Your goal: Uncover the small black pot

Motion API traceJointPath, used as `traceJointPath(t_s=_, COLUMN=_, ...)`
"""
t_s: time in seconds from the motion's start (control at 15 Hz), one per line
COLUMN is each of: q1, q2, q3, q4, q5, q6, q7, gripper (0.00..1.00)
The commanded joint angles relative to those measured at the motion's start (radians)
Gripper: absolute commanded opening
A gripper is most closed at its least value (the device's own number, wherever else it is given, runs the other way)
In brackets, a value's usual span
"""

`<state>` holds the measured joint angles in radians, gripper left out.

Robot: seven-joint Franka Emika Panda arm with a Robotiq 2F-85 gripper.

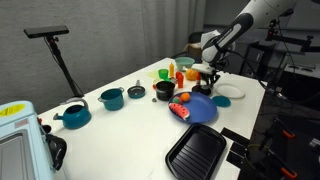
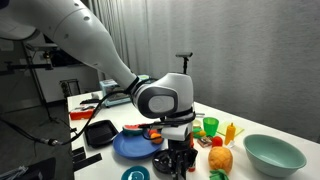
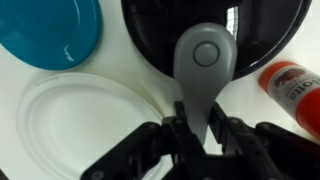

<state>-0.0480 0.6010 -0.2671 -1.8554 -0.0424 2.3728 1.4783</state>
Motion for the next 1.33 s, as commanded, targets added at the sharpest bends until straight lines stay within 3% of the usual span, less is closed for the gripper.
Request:
traceJointPath(t_s=0.0, q1=0.0, q2=0.001, q3=-0.001, q4=0.003, q5=0.001, q6=-0.002, q7=-0.002, gripper=0.29)
traceJointPath(t_s=0.07, q1=0.0, q2=0.001, q3=-0.001, q4=0.004, q5=0.001, q6=-0.003, q7=-0.002, gripper=0.29)
traceJointPath(t_s=0.13, q1=0.0, q2=0.001, q3=-0.001, q4=0.004, q5=0.001, q6=-0.003, q7=-0.002, gripper=0.54)
traceJointPath(t_s=0.2, q1=-0.002, q2=-0.002, q3=0.001, q4=-0.001, q5=0.004, q6=0.001, q7=-0.005, gripper=0.55)
traceJointPath(t_s=0.6, q1=0.012, q2=-0.047, q3=-0.005, q4=-0.03, q5=-0.013, q6=-0.012, q7=-0.01, gripper=0.98)
traceJointPath(t_s=0.93, q1=0.029, q2=-0.179, q3=-0.005, q4=-0.068, q5=-0.036, q6=-0.093, q7=-0.015, gripper=1.0)
traceJointPath(t_s=1.27, q1=0.045, q2=-0.327, q3=0.03, q4=-0.104, q5=-0.127, q6=-0.139, q7=-0.109, gripper=1.0)
